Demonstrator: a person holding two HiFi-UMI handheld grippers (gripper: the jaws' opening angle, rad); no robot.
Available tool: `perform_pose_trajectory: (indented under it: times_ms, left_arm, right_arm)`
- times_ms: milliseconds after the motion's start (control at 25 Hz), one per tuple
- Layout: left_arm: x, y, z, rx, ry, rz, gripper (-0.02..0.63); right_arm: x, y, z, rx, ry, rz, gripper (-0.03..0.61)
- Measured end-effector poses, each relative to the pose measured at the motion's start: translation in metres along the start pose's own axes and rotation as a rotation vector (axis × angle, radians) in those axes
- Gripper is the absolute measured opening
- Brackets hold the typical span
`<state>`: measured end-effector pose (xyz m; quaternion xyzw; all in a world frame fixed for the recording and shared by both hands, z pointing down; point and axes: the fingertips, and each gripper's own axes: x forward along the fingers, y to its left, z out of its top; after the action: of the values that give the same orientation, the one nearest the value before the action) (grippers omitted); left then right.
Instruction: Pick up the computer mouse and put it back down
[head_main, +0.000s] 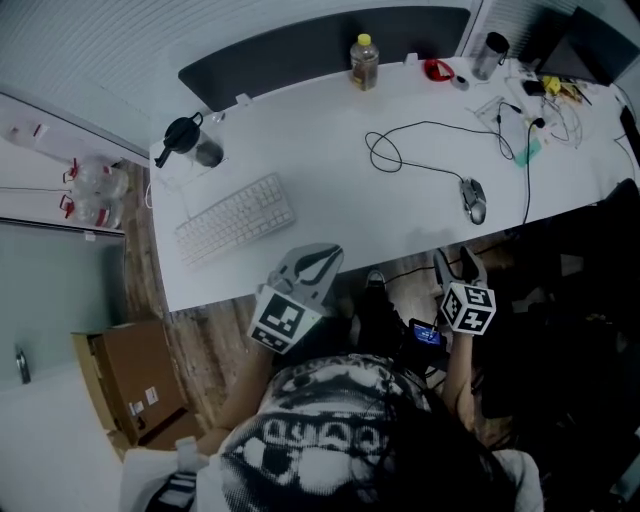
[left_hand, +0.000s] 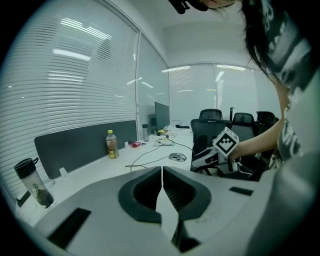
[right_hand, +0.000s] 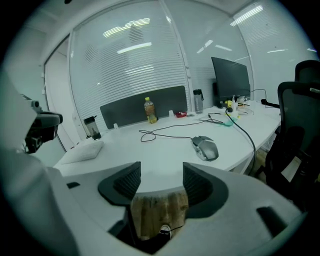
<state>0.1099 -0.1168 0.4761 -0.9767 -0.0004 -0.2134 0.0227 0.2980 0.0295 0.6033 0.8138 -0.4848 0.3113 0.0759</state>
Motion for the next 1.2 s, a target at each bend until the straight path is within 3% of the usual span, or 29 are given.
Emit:
perform_pose_trajectory:
  times_ms: [360,640,880,1200]
  left_arm:
    - [-0.094,-0.007,-0.033,-0.012,-0.066,-0.03,0.006]
    - [-0.142,-0.021,-0.058,-0.027,-0.082,-0.072,0.006]
    - [-0.151,-0.038,-0.062,-0.02,-0.09,-0.103,0.006]
    - [-0.146,-0.072,-0.053,0.006,-0.089,-0.138,0.006]
  right_arm:
    - [-0.046,0.103,-0.023,-0.015,-0.06,0.008,0.217]
    - [-0.085,0.169,-0.02,-0.077,-0.142,0.028,0.105]
    - [-0.115,0.199,-0.012,-0.131,-0.186,0.058,0.003]
    - [-0.146,0.213,-0.016,-0.19,-0.188,0.117,-0.003]
